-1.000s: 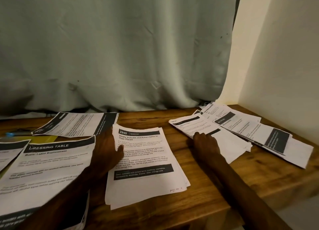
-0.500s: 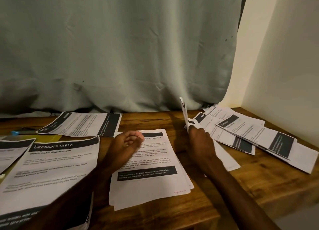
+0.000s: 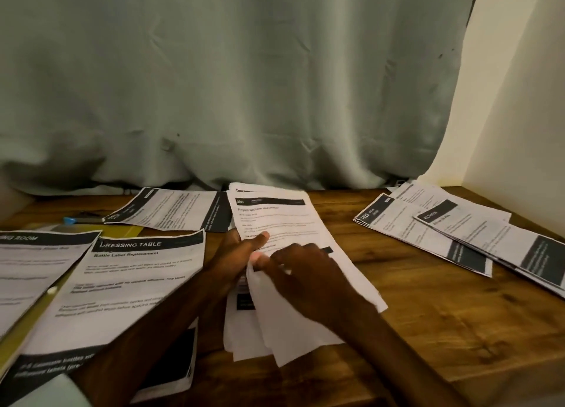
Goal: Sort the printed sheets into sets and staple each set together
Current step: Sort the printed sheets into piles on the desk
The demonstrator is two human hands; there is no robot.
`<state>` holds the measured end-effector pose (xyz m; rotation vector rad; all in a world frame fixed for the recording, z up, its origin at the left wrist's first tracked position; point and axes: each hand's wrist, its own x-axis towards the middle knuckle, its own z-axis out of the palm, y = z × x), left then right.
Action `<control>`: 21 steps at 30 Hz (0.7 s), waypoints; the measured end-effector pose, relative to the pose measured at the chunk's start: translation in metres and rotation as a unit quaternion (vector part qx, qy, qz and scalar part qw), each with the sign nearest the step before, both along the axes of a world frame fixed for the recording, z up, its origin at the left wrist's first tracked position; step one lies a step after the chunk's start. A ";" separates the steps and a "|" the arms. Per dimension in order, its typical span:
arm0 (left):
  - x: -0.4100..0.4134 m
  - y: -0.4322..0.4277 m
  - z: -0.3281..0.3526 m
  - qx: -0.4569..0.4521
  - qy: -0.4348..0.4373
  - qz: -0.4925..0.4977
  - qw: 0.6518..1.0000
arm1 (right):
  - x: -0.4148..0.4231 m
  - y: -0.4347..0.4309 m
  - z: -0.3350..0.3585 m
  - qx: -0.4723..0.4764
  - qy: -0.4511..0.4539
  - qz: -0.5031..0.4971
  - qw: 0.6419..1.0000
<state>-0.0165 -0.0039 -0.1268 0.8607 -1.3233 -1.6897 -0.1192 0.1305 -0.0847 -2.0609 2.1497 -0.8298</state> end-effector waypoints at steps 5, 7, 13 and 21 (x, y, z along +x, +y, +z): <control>0.008 0.002 0.024 -0.043 0.081 -0.061 0.994 | -0.083 -0.018 0.009 -0.207 -0.127 -0.170 0.955; 0.013 0.002 0.032 -0.024 0.112 -0.074 0.991 | -0.111 -0.025 0.014 -0.159 -0.225 -0.208 0.939; 0.015 -0.006 0.034 -0.062 0.034 -0.026 0.997 | -0.117 -0.023 0.010 -0.033 -0.592 -0.016 0.805; 0.020 -0.015 0.029 -0.147 0.022 0.056 0.987 | -0.121 -0.033 -0.010 -0.126 -0.609 -0.064 0.781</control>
